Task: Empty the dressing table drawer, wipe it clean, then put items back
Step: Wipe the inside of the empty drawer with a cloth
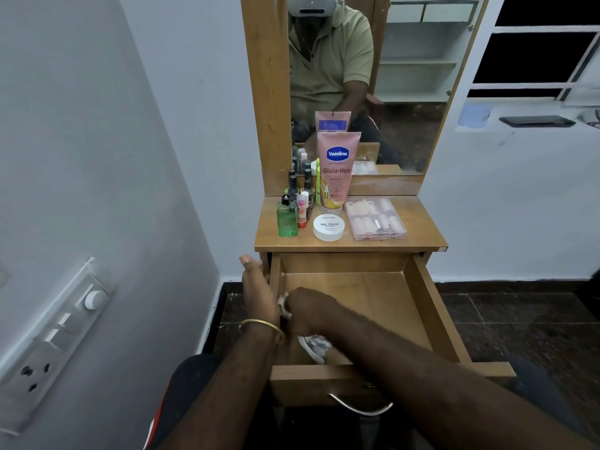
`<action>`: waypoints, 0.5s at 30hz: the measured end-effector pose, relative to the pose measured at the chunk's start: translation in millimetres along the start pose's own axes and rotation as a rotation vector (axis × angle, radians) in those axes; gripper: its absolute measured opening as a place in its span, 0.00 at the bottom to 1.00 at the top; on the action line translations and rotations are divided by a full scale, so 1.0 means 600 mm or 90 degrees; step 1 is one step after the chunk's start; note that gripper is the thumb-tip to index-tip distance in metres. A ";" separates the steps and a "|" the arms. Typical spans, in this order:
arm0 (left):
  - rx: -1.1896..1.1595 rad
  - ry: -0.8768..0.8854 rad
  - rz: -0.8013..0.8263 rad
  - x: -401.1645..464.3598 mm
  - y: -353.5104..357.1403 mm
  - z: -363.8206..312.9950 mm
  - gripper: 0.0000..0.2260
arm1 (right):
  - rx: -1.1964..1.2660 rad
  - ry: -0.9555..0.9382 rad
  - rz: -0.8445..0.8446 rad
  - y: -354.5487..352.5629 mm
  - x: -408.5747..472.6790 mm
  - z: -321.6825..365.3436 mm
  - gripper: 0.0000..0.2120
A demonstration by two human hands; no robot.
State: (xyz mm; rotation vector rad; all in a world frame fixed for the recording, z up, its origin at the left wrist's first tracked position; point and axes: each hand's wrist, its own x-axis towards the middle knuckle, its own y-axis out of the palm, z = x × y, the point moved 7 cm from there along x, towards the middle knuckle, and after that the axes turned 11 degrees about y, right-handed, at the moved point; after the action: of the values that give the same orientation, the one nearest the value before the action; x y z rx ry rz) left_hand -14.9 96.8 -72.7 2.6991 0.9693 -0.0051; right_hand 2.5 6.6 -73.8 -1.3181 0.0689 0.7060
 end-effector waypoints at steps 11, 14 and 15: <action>-0.155 -0.137 0.014 0.002 -0.024 0.003 0.43 | 0.119 0.031 0.341 0.027 -0.066 -0.045 0.17; -0.195 -0.224 0.100 0.004 -0.041 0.005 0.46 | 0.381 0.052 0.311 0.000 -0.070 -0.076 0.11; -0.189 -0.235 0.126 0.003 -0.048 0.006 0.47 | 0.474 0.052 0.263 -0.015 -0.065 -0.083 0.08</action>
State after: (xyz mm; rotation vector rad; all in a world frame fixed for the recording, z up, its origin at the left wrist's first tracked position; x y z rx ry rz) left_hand -31.1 118.5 -83.5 2.3918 0.5434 -0.2856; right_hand -7.1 -55.9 -63.4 -0.6119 0.6262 0.8607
